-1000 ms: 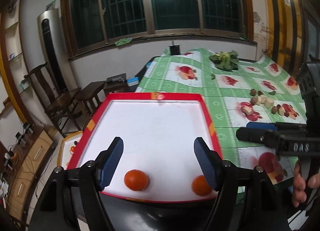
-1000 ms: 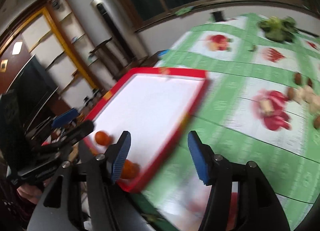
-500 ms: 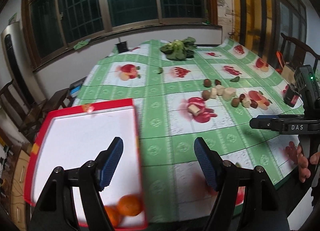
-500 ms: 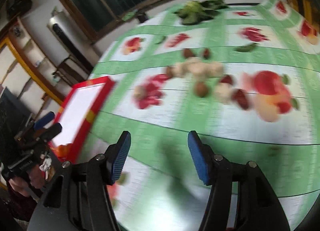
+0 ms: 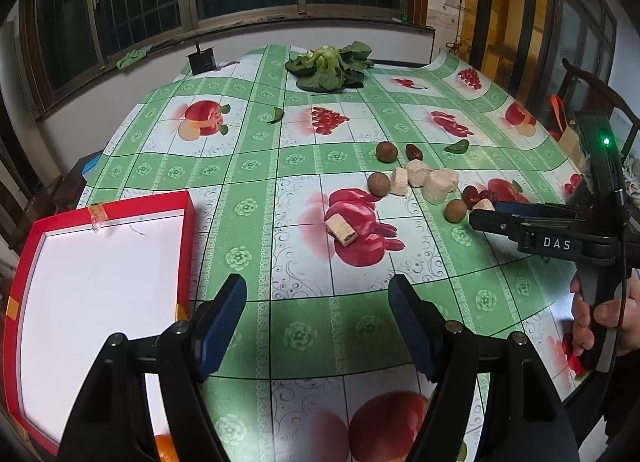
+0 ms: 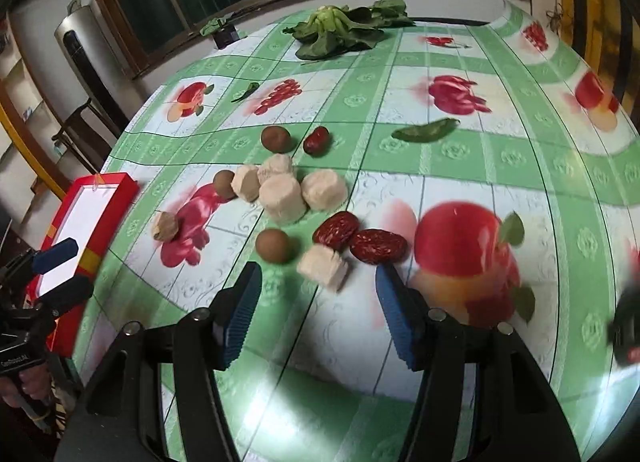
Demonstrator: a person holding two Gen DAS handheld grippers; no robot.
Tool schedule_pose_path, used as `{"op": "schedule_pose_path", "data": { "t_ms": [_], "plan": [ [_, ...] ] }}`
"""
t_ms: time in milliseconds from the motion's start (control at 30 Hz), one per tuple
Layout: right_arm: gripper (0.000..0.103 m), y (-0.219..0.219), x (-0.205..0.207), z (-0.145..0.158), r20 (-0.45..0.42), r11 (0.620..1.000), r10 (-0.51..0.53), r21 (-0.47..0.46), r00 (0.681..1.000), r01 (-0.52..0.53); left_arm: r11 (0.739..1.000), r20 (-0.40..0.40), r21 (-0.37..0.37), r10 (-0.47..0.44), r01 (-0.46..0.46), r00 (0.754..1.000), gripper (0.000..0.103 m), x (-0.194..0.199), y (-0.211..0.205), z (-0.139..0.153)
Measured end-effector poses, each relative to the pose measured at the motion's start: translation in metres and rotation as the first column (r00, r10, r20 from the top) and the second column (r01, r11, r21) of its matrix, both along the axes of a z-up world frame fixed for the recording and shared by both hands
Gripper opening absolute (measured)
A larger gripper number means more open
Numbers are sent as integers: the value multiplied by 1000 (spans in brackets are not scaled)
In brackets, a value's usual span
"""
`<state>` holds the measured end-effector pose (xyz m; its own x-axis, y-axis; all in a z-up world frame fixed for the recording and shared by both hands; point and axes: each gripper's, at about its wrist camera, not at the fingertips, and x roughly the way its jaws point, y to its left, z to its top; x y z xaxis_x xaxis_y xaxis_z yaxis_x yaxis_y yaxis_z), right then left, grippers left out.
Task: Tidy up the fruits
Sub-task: 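Grasp a white cube with the right gripper while the left gripper grasps another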
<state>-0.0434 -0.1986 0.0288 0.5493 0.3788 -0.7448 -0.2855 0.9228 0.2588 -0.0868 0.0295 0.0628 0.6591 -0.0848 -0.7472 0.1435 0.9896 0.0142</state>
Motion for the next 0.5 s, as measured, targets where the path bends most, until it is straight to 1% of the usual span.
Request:
{"op": "schedule_pose_path", "data": {
  "t_ms": [33,67,100,133,167,200,367,500],
  "plan": [
    [60,2,1,0,8,1000,6,-14,1000,-5,1000,-4,0,1,-1,1000,73,1,0,-1],
    [57,4,2,0,15,1000,8,-28,1000,-8,1000,-8,-1,4,-4,1000,73,4,0,-2],
    [48,6,2,-1,24,999,10,-51,1000,-9,1000,-13,-4,9,-9,1000,73,5,1,-3],
    [41,9,1,-1,34,997,17,-81,999,-15,1000,-17,-7,13,-13,1000,73,7,2,-4],
    [29,11,0,-1,41,994,22,-104,999,-17,1000,-23,-11,18,-18,1000,73,9,2,-4],
    [27,11,0,-1,43,993,24,-113,999,-19,1000,-27,-14,23,-23,999,73,11,3,-5],
    [27,4,0,0,34,997,18,-76,999,-16,999,-42,-17,37,-38,998,73,19,3,-7],
    [27,-9,-3,7,34,1000,0,15,999,0,999,-41,-22,32,-33,999,73,24,-5,-6]
  ]
}}
